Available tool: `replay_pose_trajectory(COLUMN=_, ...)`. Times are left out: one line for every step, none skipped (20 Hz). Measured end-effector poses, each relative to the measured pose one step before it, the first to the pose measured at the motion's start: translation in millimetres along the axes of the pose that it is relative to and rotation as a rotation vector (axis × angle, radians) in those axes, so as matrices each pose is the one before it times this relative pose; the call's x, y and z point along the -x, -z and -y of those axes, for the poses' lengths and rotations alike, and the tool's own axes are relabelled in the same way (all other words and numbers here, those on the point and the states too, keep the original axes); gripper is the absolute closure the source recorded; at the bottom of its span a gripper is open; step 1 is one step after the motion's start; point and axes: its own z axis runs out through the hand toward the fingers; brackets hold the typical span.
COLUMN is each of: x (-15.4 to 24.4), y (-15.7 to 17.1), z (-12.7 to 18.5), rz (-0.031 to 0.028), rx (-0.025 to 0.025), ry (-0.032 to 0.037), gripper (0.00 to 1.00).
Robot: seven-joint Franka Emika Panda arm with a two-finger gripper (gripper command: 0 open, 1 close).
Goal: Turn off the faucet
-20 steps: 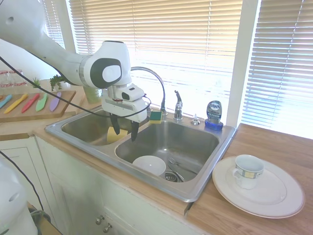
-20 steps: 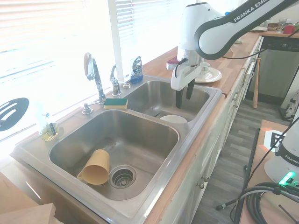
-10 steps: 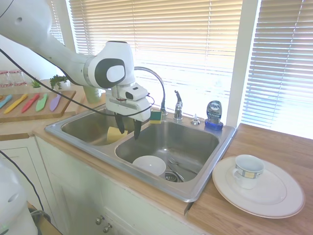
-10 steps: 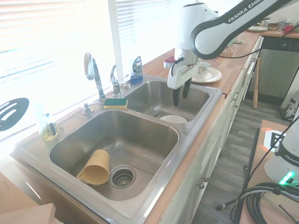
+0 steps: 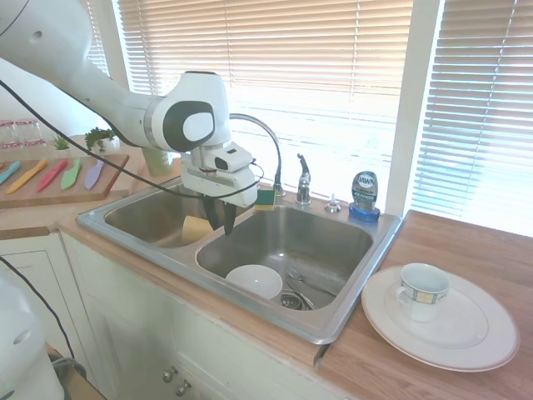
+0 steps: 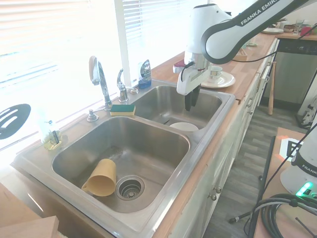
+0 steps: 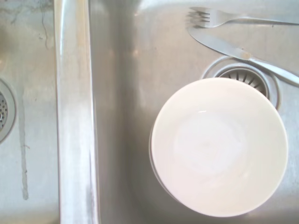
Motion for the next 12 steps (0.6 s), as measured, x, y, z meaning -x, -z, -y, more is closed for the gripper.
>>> replay_pose_trajectory(x=-0.67, y=0.25, z=0.83, rz=-0.00046, rx=-0.00053, ry=0.00018, gripper=1.00)
replay_pose_trajectory(x=-0.81, y=0.21, z=1.02, rz=-0.00052, rx=-0.00056, ry=0.00028, gripper=1.00)
replay_pose_trajectory(x=-1.37, y=0.55, z=1.76, rz=-0.00142, rx=-0.00172, ry=0.00050, gripper=1.00)
replay_pose_trajectory(x=-2.13, y=1.55, z=2.92, rz=-0.00320, rx=-0.00370, ry=0.00089, gripper=1.00)
replay_pose_trajectory(x=-2.85, y=2.34, z=4.43, rz=-0.00597, rx=-0.00482, ry=0.00117, gripper=1.00)
replay_pose_trajectory(x=-3.48, y=2.90, z=6.07, rz=-0.00946, rx=-0.00796, ry=-0.00208, gripper=1.00)
replay_pose_trajectory(x=-3.53, y=2.63, z=7.11, rz=-0.00831, rx=-0.00866, ry=-0.00283, gripper=1.00)
replay_pose_trajectory(x=-3.66, y=2.42, z=8.21, rz=-0.00783, rx=-0.00792, ry=0.00065, gripper=1.00)
replay_pose_trajectory(x=-4.53, y=2.06, z=9.52, rz=-0.00911, rx=-0.00775, ry=0.00017, gripper=1.00)
replay_pose_trajectory(x=-5.57, y=1.48, z=10.56, rz=-0.01177, rx=-0.01135, ry=-0.00227, gripper=1.00)
replay_pose_trajectory(x=-5.64, y=0.50, z=9.95, rz=-0.00931, rx=-0.00999, ry=-0.00277, gripper=1.00)
replay_pose_trajectory(x=-6.22, y=-0.04, z=10.39, rz=-0.01019, rx=-0.00942, ry=-0.00216, gripper=1.00)
